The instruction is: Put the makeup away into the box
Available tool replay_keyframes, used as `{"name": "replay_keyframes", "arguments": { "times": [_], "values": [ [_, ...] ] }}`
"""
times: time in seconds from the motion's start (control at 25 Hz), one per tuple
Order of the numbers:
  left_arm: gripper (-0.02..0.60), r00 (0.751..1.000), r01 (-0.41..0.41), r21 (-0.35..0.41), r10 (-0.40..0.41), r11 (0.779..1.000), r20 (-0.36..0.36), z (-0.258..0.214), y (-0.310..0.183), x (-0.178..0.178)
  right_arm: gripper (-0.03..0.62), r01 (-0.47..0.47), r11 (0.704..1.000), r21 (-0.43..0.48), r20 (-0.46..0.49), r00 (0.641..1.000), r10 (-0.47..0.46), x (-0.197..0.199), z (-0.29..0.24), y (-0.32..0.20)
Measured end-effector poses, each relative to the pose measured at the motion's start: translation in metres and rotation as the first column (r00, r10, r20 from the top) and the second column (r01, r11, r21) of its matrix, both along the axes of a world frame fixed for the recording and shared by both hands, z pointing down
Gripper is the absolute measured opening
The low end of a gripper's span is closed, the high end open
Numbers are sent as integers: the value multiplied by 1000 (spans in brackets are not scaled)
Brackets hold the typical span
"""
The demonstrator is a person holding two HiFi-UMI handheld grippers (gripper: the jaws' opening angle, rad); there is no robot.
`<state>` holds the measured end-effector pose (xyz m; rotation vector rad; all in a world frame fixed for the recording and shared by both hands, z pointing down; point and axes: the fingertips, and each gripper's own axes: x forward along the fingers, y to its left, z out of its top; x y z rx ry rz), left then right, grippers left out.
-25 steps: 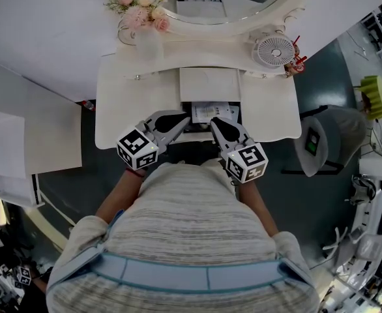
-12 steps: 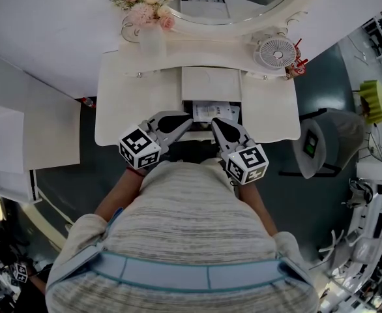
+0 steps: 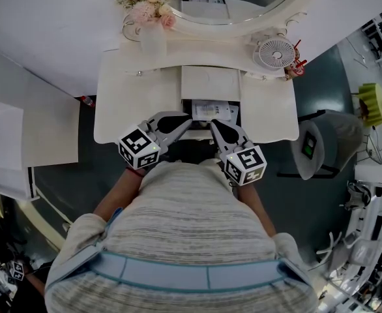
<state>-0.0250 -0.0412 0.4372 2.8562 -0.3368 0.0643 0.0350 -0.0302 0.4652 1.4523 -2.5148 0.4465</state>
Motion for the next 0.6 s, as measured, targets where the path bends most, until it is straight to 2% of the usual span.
{"name": "replay_keyframes", "arguments": {
  "times": [0.6],
  "values": [
    [15,1000,27,-3,-27,1000,4,0,5,-7,8,51,999,-10,-2,999,-51,-12,3,3]
  ]
}}
